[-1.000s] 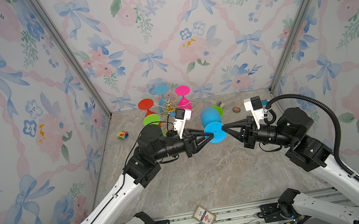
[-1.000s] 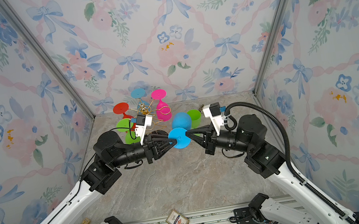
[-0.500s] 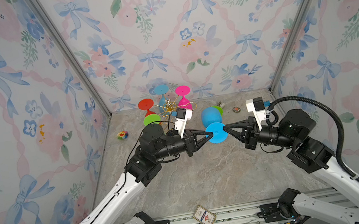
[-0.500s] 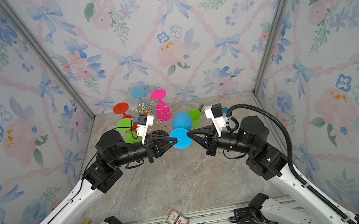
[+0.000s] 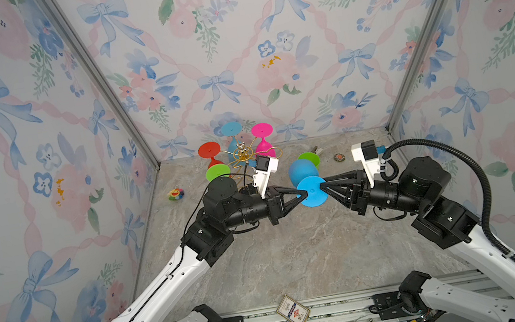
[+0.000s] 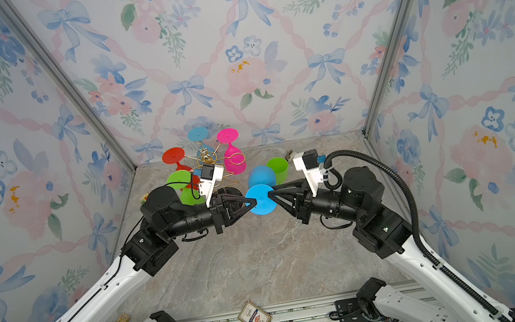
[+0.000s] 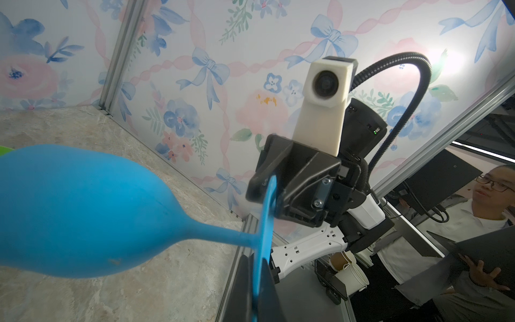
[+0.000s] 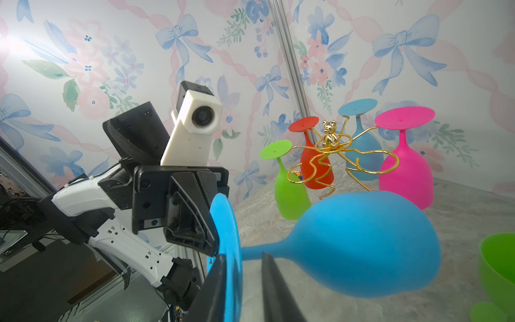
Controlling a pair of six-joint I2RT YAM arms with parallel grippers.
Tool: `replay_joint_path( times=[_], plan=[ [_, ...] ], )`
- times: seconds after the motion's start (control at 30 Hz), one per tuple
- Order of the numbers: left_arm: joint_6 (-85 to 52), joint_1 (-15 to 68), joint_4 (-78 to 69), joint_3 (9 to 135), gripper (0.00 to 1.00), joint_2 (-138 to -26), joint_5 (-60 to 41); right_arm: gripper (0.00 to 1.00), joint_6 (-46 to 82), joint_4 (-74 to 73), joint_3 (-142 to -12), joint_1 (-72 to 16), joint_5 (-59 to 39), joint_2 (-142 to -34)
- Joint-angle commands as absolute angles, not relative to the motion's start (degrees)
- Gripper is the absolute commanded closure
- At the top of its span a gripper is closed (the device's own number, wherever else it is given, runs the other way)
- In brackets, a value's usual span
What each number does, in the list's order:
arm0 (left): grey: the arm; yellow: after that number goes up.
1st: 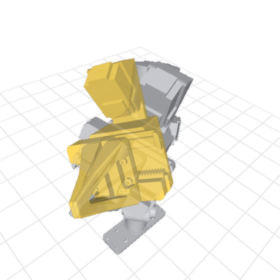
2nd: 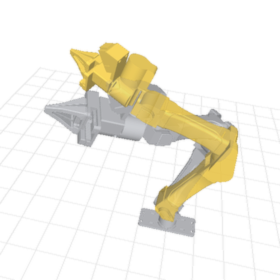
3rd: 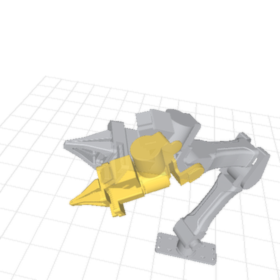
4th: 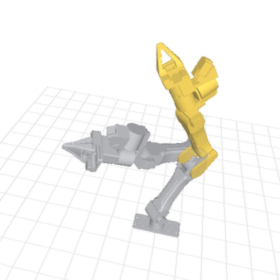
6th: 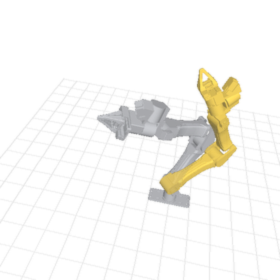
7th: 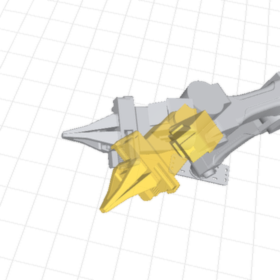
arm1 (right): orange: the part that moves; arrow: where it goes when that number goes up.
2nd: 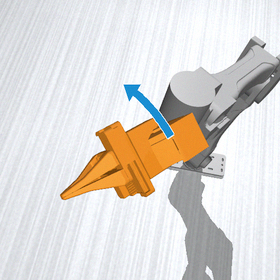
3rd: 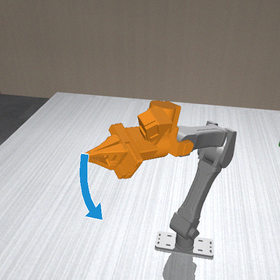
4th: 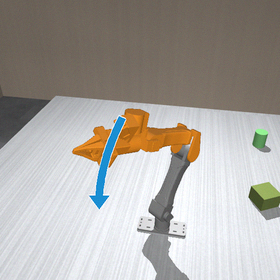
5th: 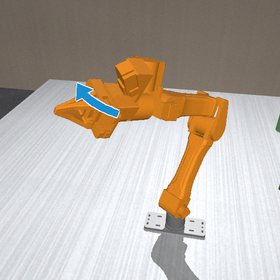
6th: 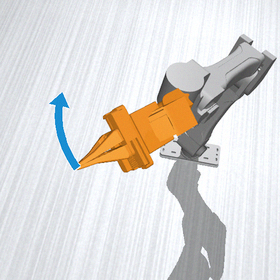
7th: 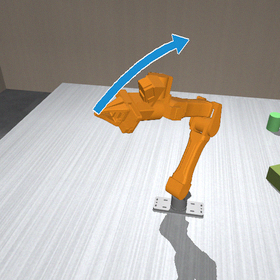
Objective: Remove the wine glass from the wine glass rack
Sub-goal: 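Grip the blue glass's foot with the left gripper beside the right gripper, then open the right gripper and draw it back while left lowers the glass nearer the robot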
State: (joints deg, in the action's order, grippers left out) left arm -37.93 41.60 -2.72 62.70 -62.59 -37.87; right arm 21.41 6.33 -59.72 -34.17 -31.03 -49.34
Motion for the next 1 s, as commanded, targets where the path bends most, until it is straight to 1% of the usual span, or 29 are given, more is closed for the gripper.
replay_joint_path(
  times=[0.0,0.13,0.23,0.33,0.47,0.57,0.7,0.8,0.9,0.97],
  plan=[
    [-36.2,41.7,-4.5,63.7,1.0,-62.8,-39.0,0.59,21.1,10.3,-61.4,-33.6,-29.6,-48.0],
    [-35.6,40.9,-4.4,63.7,1.0,-63.2,-39.4,0.44,21.3,13.4,-62.6,-32.9,-28.9,-47.0],
    [-34.6,40.0,-4.4,63.4,1.0,-63.3,-39.1,0.29,22.3,14.5,-63.0,-32.4,-27.4,-45.8],
    [-32.8,39.4,-4.3,62.4,1.0,-63.2,-38.0,0.22,23.8,16.9,-64.3,-31.4,-23.9,-44.9],
    [-29.0,39.7,-3.7,61.2,1.0,-62.5,-36.4,0.21,26.0,26.6,-69.1,-29.3,-14.7,-46.2],
    [-24.4,41.3,-2.0,60.8,1.0,-61.4,-34.5,0.21,29.6,32.0,-72.0,-26.5,-11.8,-47.6],
    [-17.9,43.9,0.2,60.8,1.0,-59.7,-31.8,0.21,33.8,36.2,-73.7,-22.2,-11.9,-49.2],
    [-12.8,46.3,2.2,60.8,1.0,-59.0,-29.8,0.21,37.3,38.6,-74.8,-18.9,-13.7,-51.0],
    [-7.3,49.7,4.9,61.1,1.0,-58.6,-25.4,0.21,39.7,41.8,-76.5,-16.1,-16.3,-53.5],
    [-2.9,52.8,6.6,61.0,1.0,-58.3,-20.6,0.21,40.5,45.1,-79.3,-14.2,-18.2,-55.8]
  ],
)
